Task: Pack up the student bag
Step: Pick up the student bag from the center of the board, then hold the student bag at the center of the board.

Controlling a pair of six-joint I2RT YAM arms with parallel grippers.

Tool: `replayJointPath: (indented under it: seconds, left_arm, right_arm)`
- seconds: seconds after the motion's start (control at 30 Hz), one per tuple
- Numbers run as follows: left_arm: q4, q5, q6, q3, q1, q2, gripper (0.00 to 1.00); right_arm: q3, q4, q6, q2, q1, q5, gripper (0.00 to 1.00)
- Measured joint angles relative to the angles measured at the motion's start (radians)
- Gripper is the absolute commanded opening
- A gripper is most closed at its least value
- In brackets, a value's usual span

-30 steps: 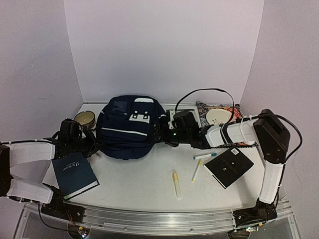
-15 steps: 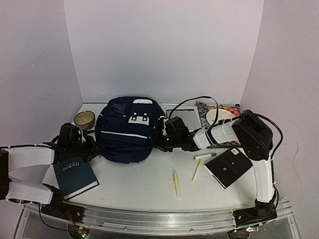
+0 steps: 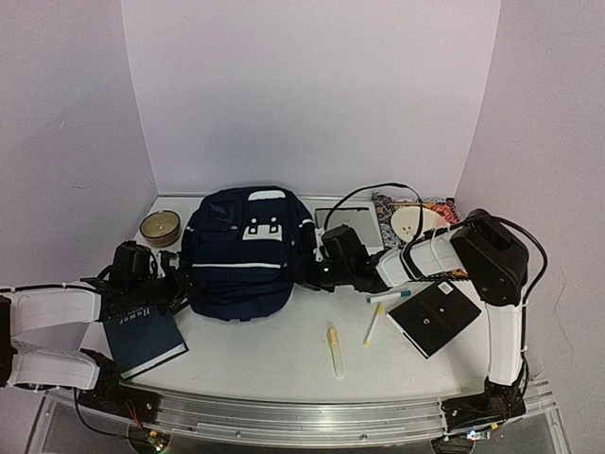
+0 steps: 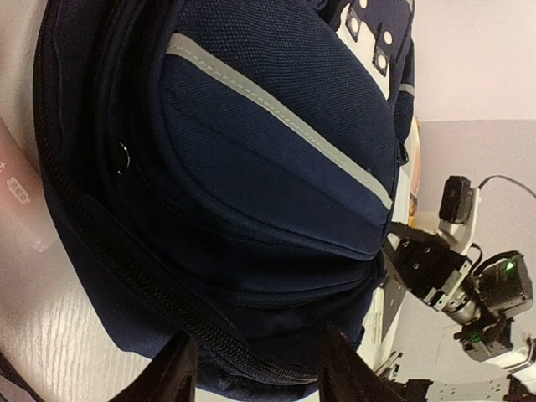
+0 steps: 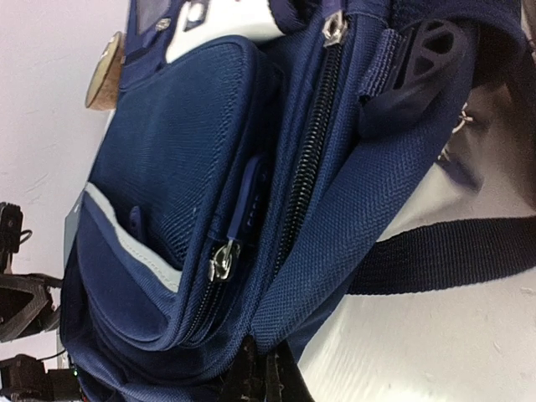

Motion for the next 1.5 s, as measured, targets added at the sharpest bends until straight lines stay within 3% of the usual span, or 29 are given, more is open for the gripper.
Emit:
replayJointPath:
  seconds: [0.13,0.4,0.77,0.93,1.1,1.5]
  left_arm:
    - [-0.103,-0.052,0.075,0.068,-0.030,-0.008,0.58]
    - [-0.338,-0.209,0.262,0.344,-0.115,0.055,0.64]
    - [-0.538,-0.296,0.449,0.505,-0.150,0.057,0.69]
    - [-0.557,-0.302,0.492,0.562,-0.233,0.125,0.70]
    - [-0.538,-0.349,0.523,0.678,-0.364,0.302,0.70]
    - [-0.430,-0.416,0.533,0.816,-0.449,0.541,0.71]
  right_arm:
    - [-0.039,0.007,-0.032,-0.058,0.001,-0.003,0.00]
    - [-0.066,0.016,-0.101,-0.143,-0.005,-0.005,0.00]
    - [-0.094,-0.023,-0.187,-0.181,-0.039,-0.043,0.00]
    - [-0.092,-0.040,-0.199,-0.181,-0.040,-0.066,0.00]
    - [-0.088,-0.049,-0.203,-0.181,-0.040,-0.084,0.00]
    - [-0.086,-0.051,-0.203,-0.181,-0.040,-0.105,0.00]
